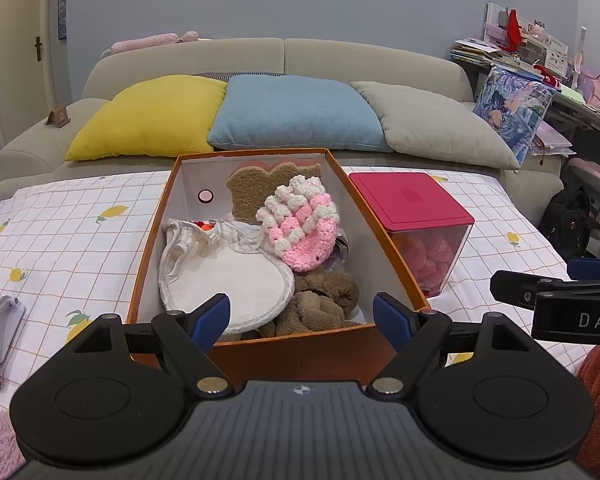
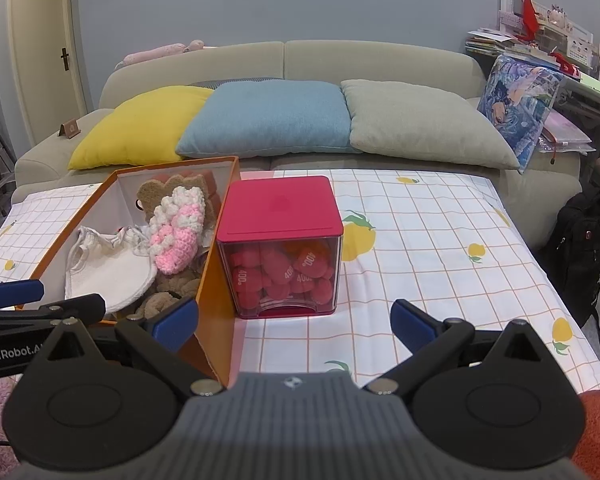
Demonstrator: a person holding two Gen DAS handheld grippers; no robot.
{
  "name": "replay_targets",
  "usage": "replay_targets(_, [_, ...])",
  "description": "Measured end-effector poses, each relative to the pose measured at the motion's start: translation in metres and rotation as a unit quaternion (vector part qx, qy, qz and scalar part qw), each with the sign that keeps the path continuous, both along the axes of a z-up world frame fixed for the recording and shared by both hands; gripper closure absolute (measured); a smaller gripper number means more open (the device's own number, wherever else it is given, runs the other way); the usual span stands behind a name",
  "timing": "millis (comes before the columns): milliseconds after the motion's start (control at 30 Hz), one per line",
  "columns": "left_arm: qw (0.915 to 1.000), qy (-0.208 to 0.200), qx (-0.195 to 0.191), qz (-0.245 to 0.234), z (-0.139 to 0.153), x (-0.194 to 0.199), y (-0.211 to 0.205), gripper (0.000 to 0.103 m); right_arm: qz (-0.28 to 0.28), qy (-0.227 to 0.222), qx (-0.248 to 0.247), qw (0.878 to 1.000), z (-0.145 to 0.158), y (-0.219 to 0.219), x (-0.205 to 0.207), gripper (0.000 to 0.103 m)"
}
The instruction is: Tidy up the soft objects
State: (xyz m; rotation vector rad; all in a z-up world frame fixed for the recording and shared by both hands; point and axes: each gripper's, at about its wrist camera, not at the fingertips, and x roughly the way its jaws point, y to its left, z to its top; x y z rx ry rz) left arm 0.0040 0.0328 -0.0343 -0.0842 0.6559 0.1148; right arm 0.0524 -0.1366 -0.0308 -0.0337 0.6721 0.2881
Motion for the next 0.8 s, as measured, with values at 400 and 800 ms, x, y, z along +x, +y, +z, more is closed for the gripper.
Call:
replay_targets(400, [1.0,0.0,-0.002,-0.003,0.0008,0.0002,0.0003,0.008,0.0,0.001,0.0,1.0,0.0001,-0.0001,0.0001,0.003])
replay_targets(800, [1.0,-0.001,0.001,-0.002,0.0012,0.0,0.0001,0.008,0.0,0.002,-0.001,1.0,-0.0011,-0.0001,-0.0004,0.003])
